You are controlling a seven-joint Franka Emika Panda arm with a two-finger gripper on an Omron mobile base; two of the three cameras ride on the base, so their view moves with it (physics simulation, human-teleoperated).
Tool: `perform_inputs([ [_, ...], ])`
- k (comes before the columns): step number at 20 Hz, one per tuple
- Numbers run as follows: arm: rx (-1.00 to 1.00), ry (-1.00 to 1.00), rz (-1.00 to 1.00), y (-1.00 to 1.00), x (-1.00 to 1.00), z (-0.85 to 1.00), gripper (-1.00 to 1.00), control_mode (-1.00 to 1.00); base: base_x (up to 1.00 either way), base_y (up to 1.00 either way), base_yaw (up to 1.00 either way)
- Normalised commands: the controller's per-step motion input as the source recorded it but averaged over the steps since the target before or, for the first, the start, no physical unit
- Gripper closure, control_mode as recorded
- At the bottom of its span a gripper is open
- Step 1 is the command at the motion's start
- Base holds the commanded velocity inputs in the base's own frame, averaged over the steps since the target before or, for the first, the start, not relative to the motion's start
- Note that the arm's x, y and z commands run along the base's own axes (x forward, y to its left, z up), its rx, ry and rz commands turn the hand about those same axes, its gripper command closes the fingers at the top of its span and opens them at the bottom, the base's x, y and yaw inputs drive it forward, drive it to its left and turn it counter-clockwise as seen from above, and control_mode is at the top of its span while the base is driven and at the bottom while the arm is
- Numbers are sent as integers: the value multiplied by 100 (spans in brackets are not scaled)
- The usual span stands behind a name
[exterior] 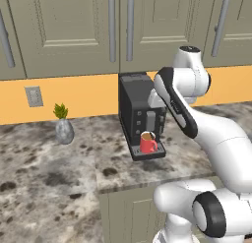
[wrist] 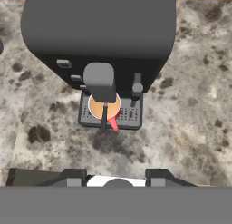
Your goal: Pick up the brewed coffee from the coffee machine and place it next to the breakfast plate on the dining counter.
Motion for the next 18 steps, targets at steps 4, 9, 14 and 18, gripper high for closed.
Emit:
perform_inputs([
  [4,0,-21,0,2,-33,-28,-100,-100,0,0,0],
  [9,9,-54,12,-29,-70,-88,-100,-100,0,0,0],
  [14,7,-43,27,-10,-10,-84,-100,-100,0,0,0],
  [18,6,-34,33,-5,20,-55,-100,-100,0,0,0],
])
